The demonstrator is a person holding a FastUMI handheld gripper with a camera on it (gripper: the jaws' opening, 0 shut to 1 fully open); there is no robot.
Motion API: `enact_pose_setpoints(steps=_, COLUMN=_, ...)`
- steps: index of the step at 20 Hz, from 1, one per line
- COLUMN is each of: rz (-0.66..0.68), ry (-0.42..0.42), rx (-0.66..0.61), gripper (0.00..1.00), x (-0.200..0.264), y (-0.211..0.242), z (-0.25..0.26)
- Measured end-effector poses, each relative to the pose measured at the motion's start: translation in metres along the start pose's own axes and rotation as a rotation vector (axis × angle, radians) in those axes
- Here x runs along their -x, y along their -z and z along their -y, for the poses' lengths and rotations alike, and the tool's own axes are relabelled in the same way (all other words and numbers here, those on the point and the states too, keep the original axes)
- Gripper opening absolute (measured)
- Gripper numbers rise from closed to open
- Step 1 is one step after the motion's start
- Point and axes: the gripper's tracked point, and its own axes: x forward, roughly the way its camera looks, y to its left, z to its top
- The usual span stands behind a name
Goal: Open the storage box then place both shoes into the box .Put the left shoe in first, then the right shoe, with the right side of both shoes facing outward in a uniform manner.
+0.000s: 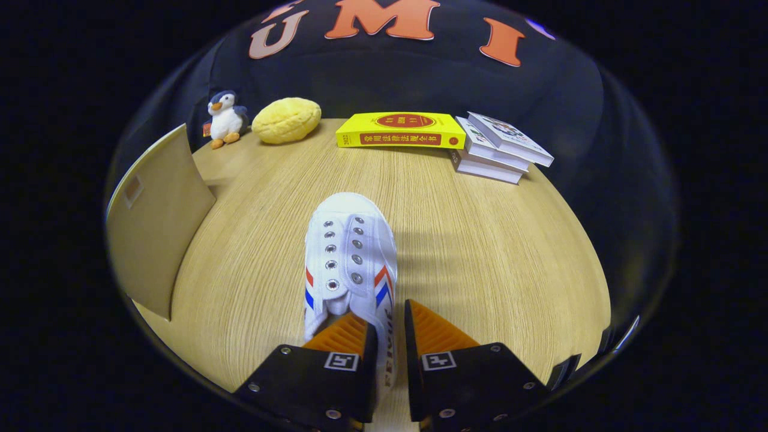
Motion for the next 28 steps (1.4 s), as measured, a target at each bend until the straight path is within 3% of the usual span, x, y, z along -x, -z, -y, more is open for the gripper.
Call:
enact_pose_setpoints(steps=2, rz=0.024, ry=0.026, rx=-0.037, gripper=0.14, x=-0.007, y=-0.006, z=0.011)
enact_pose_setpoints(steps=4, rz=0.024, ry=0.027, rx=-0.052, gripper=0.12, x=-0.017, y=-0.010, z=0.015)
enact_pose_setpoints(steps=9, rz=-0.009, ry=-0.032, rx=-0.058, gripper=0.09, x=-0.025, y=-0.014, z=0.008)
enact_pose_setpoints(steps=10, rz=-0.013, ry=-0.054, rx=-0.073, gripper=0.03, x=-0.022, y=-0.015, z=0.002)
enact_pose_setpoints(steps=12, rz=-0.029, ry=-0.090, rx=-0.100, gripper=0.01, x=-0.014, y=-0.014, z=-0.009)
enact_pose_setpoints(steps=19, rz=0.045, ry=-0.128, rx=-0.227, gripper=0.00, x=0.008, y=-0.057, z=-0.027)
enact_pose_setpoints(steps=24, rz=0.092, ry=-0.144, rx=-0.223, gripper=0.00, x=0.025, y=-0.086, z=-0.041)
enact_pose_setpoints(steps=28, rz=0.185, ry=-0.175, rx=-0.199, gripper=0.00, x=0.058, y=-0.136, z=-0.060)
